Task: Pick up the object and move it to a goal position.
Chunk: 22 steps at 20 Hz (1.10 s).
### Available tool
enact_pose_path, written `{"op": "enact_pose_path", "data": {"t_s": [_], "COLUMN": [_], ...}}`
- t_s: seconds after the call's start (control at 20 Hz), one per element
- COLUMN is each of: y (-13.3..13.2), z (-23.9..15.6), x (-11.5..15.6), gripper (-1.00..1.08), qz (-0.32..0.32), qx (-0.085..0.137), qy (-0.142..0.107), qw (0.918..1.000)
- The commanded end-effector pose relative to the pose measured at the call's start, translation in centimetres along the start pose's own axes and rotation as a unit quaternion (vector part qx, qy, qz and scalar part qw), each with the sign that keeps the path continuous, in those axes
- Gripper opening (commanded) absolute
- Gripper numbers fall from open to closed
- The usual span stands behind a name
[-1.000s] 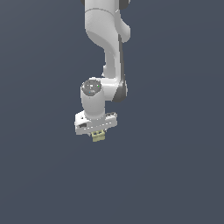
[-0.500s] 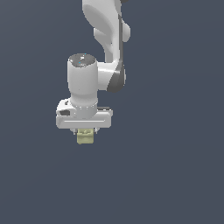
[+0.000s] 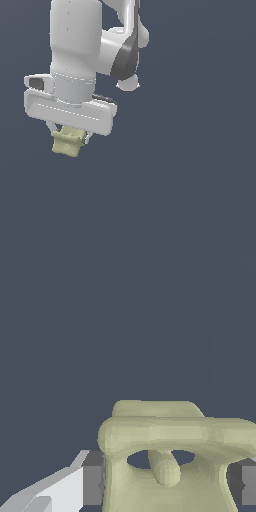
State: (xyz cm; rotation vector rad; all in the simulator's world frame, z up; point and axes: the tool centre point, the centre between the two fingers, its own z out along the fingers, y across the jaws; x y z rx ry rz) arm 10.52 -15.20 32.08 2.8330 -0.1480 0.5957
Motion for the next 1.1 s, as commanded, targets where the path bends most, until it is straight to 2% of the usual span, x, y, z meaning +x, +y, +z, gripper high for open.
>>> {"op": "enact_pose_path", "data": {"t_s": [0.0, 0.25, 0.5, 0.75, 1.05], "y": [1.6, 4.2, 5.9, 6.8, 7.1], "z": [-2.6, -7.3, -10.8, -12.9, -13.8], "x": [1.6, 3.8, 5.1, 5.7, 5.9], "gripper": [-1.0, -1.0, -1.0, -1.0, -1.0], "qz": [0.026, 0.068, 0.096, 0.113, 0.119], "qx": [-0.018, -0.048, -0.07, -0.084, -0.089], "qy": [0.019, 0.052, 0.074, 0.087, 0.091], "qw": [0.9993, 0.9952, 0.9901, 0.9862, 0.9847]}}
